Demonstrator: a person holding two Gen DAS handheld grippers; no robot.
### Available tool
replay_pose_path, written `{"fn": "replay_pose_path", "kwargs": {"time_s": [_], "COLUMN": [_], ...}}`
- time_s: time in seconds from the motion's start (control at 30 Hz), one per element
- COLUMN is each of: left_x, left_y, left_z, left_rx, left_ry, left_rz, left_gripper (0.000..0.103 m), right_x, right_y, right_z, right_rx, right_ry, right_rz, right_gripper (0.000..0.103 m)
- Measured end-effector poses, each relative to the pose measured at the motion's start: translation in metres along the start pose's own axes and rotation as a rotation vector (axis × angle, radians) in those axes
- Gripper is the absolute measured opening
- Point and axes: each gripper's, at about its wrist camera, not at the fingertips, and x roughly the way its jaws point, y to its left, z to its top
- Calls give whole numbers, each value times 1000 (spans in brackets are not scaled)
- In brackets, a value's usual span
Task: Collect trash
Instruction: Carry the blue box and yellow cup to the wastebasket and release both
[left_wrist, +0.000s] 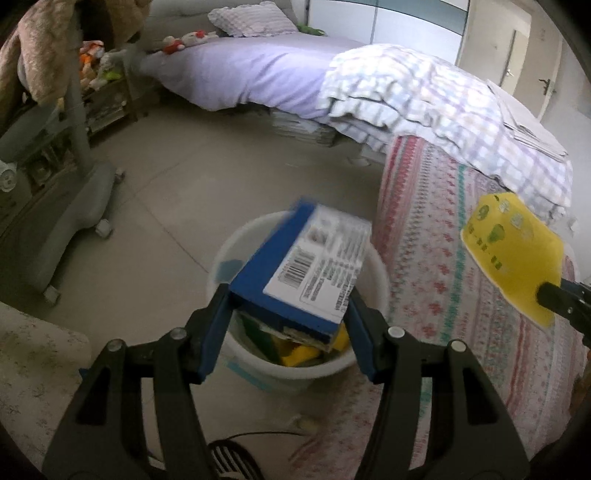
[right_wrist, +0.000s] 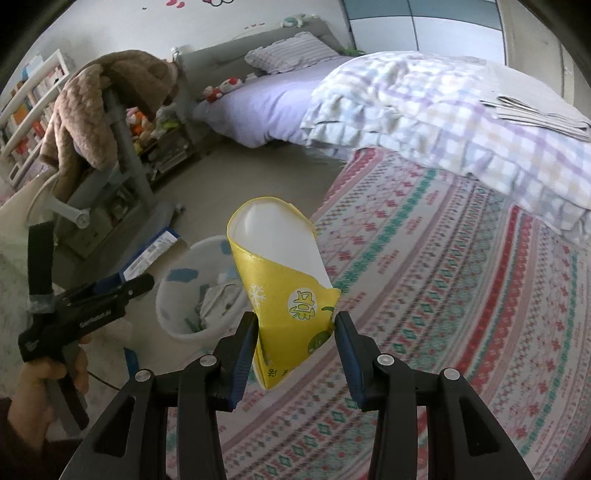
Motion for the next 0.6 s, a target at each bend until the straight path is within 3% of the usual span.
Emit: {"fn": "replay_pose_path", "kwargs": {"time_s": [0.07,0.1,0.6], "left_x": [1,0,-7], "left_y": [6,10,42], "left_z": [0,-1,-17], "left_rx": [-23,-37,-67], "left_ry": [-10,-23,11], "left_rz": [30,50,148], "left_gripper": [86,89,99], "right_x": [5,7,56], "right_y": [6,8,48], "right_z": [1,1,12], "right_rx": [-6,-8,-9], "right_ry": [2,4,47], "right_rz": [8,12,52], "right_gripper": [44,44,44]}}
